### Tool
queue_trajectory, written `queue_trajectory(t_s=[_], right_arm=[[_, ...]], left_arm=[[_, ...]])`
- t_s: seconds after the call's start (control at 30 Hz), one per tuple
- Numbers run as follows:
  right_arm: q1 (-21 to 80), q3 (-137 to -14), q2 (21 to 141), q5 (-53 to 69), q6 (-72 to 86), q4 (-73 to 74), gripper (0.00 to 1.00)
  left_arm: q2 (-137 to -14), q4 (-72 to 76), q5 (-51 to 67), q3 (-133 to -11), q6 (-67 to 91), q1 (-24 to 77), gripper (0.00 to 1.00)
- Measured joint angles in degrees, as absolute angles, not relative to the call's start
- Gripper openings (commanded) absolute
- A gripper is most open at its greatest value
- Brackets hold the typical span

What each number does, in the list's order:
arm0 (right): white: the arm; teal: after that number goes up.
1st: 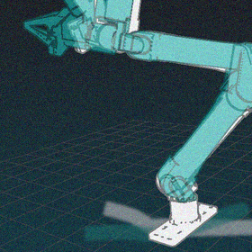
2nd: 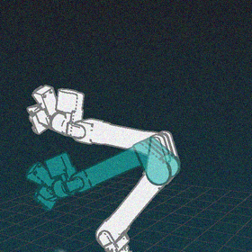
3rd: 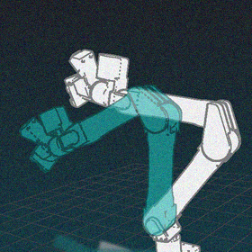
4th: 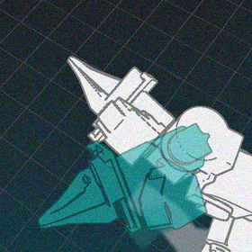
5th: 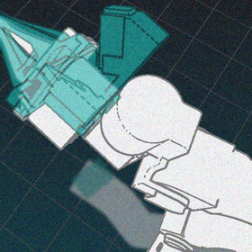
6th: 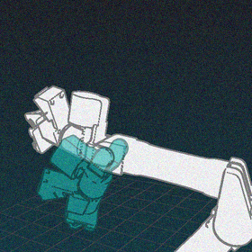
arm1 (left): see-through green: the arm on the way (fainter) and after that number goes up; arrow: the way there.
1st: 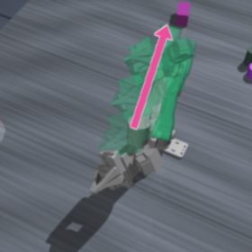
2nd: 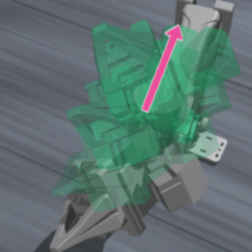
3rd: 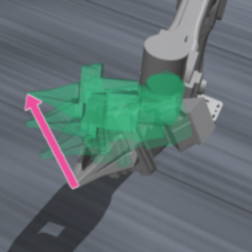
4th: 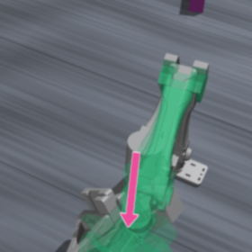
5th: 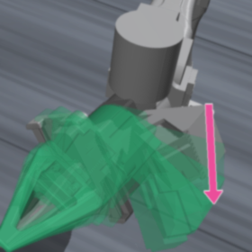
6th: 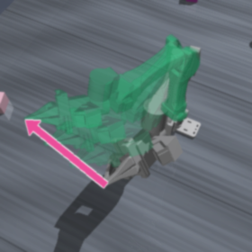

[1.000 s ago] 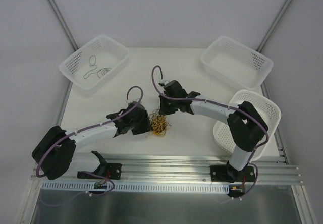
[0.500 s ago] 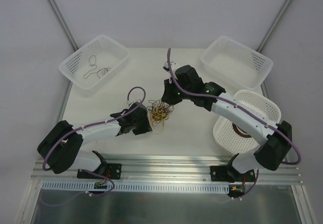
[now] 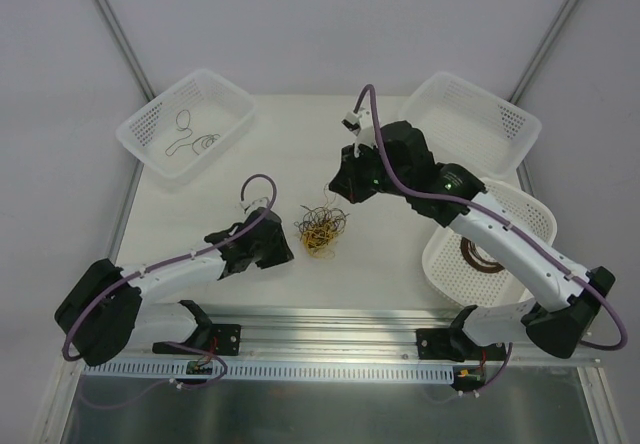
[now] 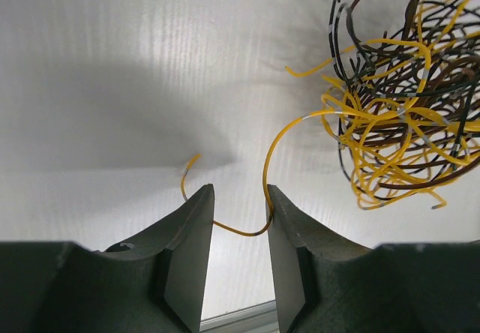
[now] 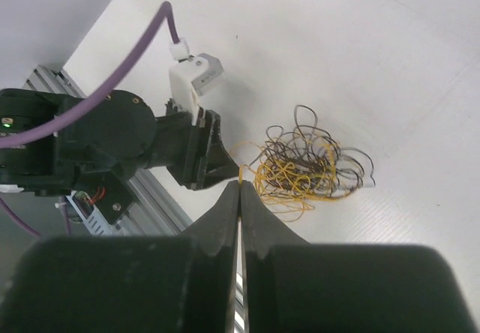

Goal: Untangle the cables

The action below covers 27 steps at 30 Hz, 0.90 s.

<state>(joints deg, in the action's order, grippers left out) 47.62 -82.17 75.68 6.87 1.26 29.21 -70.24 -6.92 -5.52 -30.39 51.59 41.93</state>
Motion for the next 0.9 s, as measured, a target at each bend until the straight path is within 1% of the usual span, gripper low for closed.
queue_trajectory(t_s=[0.33, 0.47, 0.57, 0.6, 0.67, 0.7, 0.8, 0.83, 0.9], right_arm=[[47.62, -90.37, 74.94, 7.84, -1.39, 31.59, 0.01], [47.62, -92.27, 73.91, 9.34, -1.45, 28.67, 0.01], [47.62, -91.85, 72.64, 9.87, -1.43, 25.61, 0.01], [47.62, -91.74, 72.40, 9.87, -1.41, 24.95, 0.01], [47.62, -91.72, 72.31, 9.87, -1.34, 24.38, 0.01], [47.62, -91.57, 72.44, 9.89, -1.26, 24.14, 0.01], [47.62, -89.17, 72.79, 9.93, -0.47, 23.05, 0.01], [47.62, -88.38, 72.99, 9.98, -0.23, 23.07, 0.00], [47.62, -86.56, 73.87, 10.20, 0.47, 23.14, 0.01]], left_arm=[[-59.66, -10.59, -10.26, -26.83, 51.81, 41.91, 0.34], [-54.50, -11.51, -11.94, -25.67, 51.66, 41.89, 0.40], [-50.26, -12.34, -12.53, -24.25, 51.03, 41.89, 0.48], [-48.49, -12.73, -12.56, -23.77, 50.54, 41.89, 0.54], [-44.38, -13.34, -12.56, -22.85, 49.23, 41.89, 0.61], [-41.91, -13.45, -12.49, -22.52, 48.45, 41.89, 0.68], [-34.98, -13.80, -12.43, -22.33, 45.74, 41.89, 0.80], [-32.73, -13.82, -12.36, -22.33, 44.69, 41.89, 0.85], [-28.88, -13.78, -11.90, -22.35, 42.22, 41.89, 0.88]])
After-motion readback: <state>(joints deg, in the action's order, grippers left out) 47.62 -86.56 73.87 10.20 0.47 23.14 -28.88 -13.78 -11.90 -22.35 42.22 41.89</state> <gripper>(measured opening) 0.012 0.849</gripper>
